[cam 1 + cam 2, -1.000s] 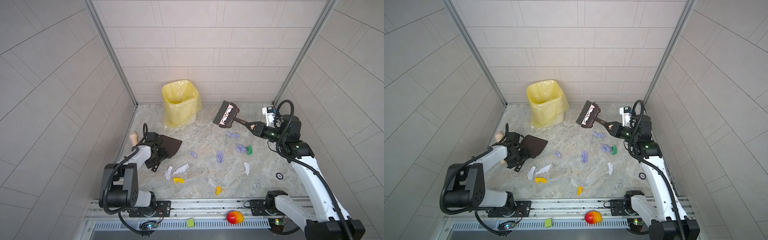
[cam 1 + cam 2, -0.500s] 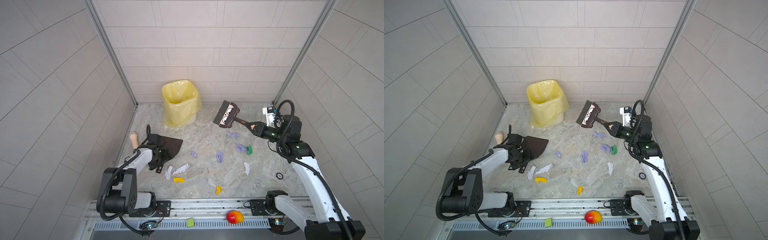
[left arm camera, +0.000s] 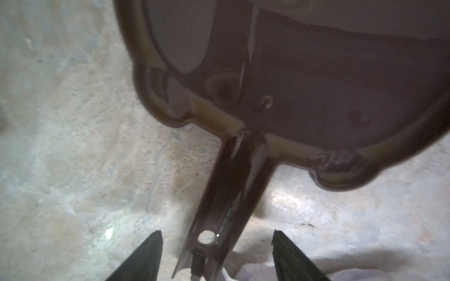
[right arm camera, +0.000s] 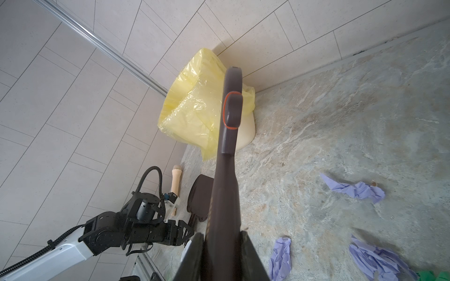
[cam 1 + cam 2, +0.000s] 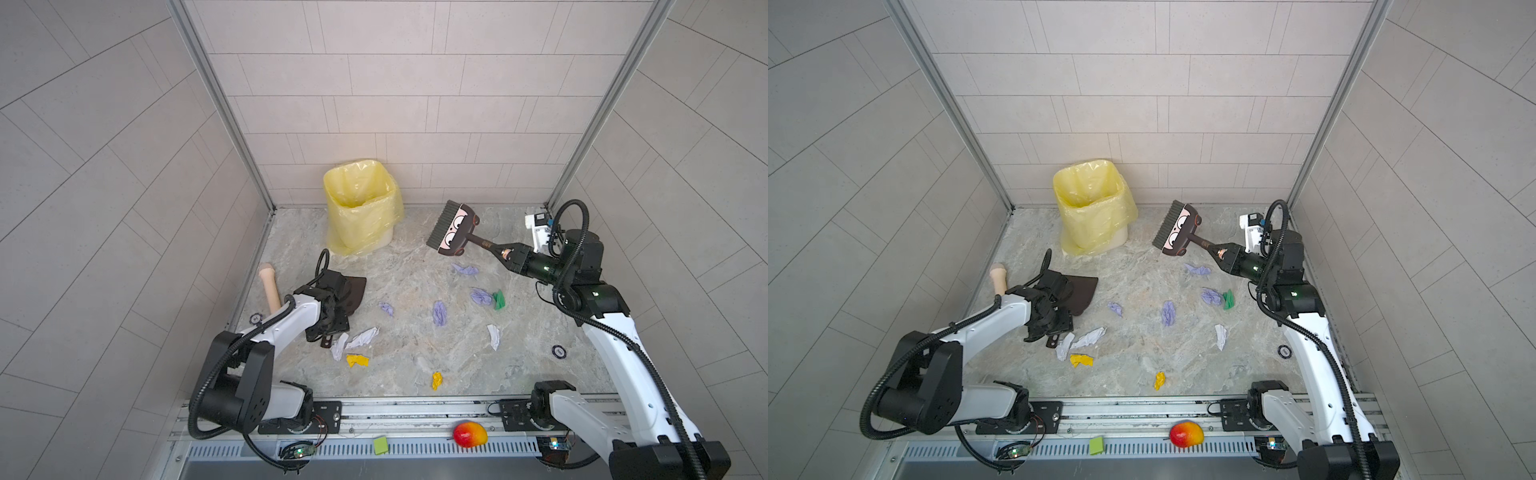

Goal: Sweep away the paper scraps from the table
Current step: 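Lift the dustpan with the left gripper and set it beside the paper scraps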

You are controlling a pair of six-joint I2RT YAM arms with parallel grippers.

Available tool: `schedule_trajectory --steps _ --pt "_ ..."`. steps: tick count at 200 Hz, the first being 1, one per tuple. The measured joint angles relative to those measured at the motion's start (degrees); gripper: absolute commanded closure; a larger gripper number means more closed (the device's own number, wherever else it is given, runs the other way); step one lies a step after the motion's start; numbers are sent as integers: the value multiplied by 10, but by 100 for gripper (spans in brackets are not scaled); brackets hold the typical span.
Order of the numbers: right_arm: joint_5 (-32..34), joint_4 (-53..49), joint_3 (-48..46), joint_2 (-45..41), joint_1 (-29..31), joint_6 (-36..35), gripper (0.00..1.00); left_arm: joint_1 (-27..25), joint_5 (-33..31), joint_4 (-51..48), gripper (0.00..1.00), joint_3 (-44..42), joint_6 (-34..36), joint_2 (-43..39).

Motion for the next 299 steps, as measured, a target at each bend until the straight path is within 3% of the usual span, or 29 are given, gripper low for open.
schedule_trajectory --steps 39,69,181,299 --pt "0 0 0 0 0 0 100 0 -25 -8 41 1 2 10" --pt "0 0 1 0 0 1 100 0 -22 -4 42 3 5 24" --pt "2 1 4 1 0 4 100 -26 60 47 57 3 2 48" --pt "8 0 4 1 -1 6 100 -67 5 36 56 -8 2 33"
